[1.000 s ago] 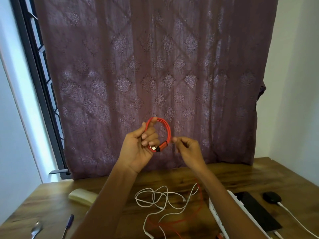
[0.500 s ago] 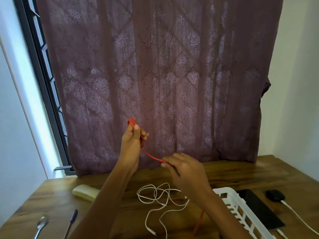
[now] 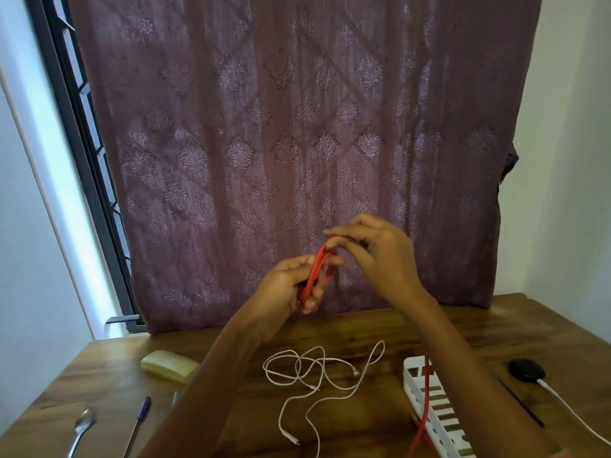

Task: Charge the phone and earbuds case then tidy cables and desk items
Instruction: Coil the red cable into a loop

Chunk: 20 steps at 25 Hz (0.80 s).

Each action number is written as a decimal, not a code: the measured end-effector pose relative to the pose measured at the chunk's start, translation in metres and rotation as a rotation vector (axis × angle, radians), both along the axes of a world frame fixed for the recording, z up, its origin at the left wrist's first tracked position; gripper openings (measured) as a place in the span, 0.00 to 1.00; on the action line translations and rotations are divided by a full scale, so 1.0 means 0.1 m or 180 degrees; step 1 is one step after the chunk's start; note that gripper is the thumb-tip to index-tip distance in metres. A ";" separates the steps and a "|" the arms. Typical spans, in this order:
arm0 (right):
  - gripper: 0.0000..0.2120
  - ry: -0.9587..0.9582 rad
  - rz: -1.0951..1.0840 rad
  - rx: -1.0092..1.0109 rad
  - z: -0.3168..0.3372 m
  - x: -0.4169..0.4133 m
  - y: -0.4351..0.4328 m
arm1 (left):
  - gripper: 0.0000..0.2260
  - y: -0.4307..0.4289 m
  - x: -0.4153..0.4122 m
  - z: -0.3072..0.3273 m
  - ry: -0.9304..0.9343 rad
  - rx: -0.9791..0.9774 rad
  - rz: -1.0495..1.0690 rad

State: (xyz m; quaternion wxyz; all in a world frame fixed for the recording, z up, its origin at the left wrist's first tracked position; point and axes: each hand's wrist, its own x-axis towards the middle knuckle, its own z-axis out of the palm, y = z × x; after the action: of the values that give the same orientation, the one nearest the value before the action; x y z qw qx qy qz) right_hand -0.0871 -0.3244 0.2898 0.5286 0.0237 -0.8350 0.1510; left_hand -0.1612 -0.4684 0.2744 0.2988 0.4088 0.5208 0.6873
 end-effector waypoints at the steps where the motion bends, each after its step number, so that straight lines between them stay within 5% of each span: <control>1: 0.09 -0.0039 0.0094 -0.0131 0.01 -0.02 0.02 | 0.14 -0.01 0.02 0.03 -0.0156 0.0139 -0.0201; 7: 0.10 -0.0371 0.0416 -0.1284 -0.18 -0.19 0.10 | 0.18 -0.06 0.02 0.10 -0.1104 0.0650 -0.0721; 11: 0.12 -0.1048 -0.0168 -0.1151 -0.43 -0.22 0.02 | 0.18 -0.05 0.01 0.08 -0.1470 0.1003 -0.0587; 15: 0.15 -0.1730 -0.0582 -0.0686 -0.68 -0.16 -0.18 | 0.17 -0.01 -0.08 0.09 -0.1068 0.1304 0.0225; 20: 0.15 -0.1512 -0.0355 -0.0019 -0.88 -0.06 -0.38 | 0.13 0.02 -0.22 0.03 -0.0120 0.1059 0.1400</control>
State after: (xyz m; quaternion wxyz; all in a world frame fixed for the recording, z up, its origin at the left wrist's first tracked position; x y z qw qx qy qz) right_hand -0.0933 -0.3627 0.2015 0.3250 -0.0602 -0.9354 0.1254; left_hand -0.1831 -0.4667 0.2779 0.0808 0.3164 0.4713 0.8193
